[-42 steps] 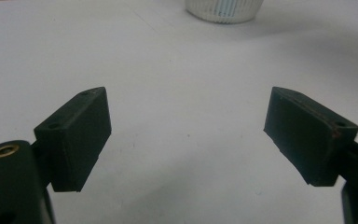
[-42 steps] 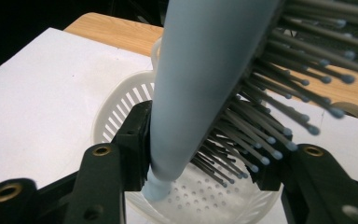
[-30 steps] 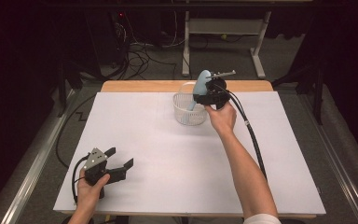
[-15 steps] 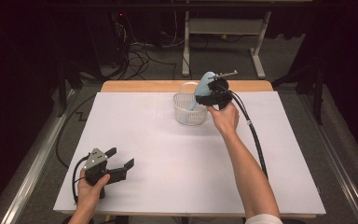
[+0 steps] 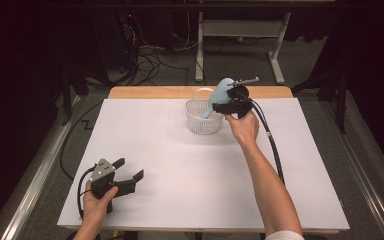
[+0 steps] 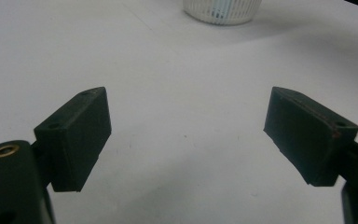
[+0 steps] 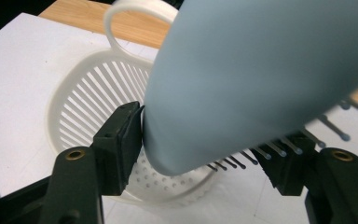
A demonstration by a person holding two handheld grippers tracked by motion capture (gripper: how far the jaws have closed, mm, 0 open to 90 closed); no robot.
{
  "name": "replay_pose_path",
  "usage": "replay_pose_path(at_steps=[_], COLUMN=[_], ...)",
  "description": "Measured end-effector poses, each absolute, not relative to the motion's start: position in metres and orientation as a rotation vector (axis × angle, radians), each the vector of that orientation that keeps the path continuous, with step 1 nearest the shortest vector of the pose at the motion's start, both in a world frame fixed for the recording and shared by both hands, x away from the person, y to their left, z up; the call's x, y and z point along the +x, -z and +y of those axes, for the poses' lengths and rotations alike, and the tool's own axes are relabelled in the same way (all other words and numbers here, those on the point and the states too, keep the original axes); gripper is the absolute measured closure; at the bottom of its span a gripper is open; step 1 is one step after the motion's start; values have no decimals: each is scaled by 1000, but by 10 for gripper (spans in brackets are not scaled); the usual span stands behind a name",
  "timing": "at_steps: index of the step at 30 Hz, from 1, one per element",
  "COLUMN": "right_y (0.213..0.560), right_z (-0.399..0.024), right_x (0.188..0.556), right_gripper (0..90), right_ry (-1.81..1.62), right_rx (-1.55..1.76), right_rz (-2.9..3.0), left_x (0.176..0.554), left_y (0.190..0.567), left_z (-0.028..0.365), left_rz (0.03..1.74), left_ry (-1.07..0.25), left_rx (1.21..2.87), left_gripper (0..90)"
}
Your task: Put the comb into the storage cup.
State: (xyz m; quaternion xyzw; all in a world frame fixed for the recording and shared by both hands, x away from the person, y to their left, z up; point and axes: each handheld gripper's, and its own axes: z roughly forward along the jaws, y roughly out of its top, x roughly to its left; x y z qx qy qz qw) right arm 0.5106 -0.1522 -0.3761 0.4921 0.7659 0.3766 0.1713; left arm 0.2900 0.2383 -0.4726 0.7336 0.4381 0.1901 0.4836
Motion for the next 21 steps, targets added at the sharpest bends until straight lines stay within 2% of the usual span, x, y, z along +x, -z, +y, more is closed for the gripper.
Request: replay_pose_path(at_steps=[21], right_y=[383], right_z=[-163], right_x=[505], right_gripper=[348], right_ry=[-1085], right_rx=[1401], right_rz=[2187], left_x=[290], left_y=[473], left_z=[238], left_rz=[1067], left_ry=[-468], left_rx=[1785], left_gripper=[155])
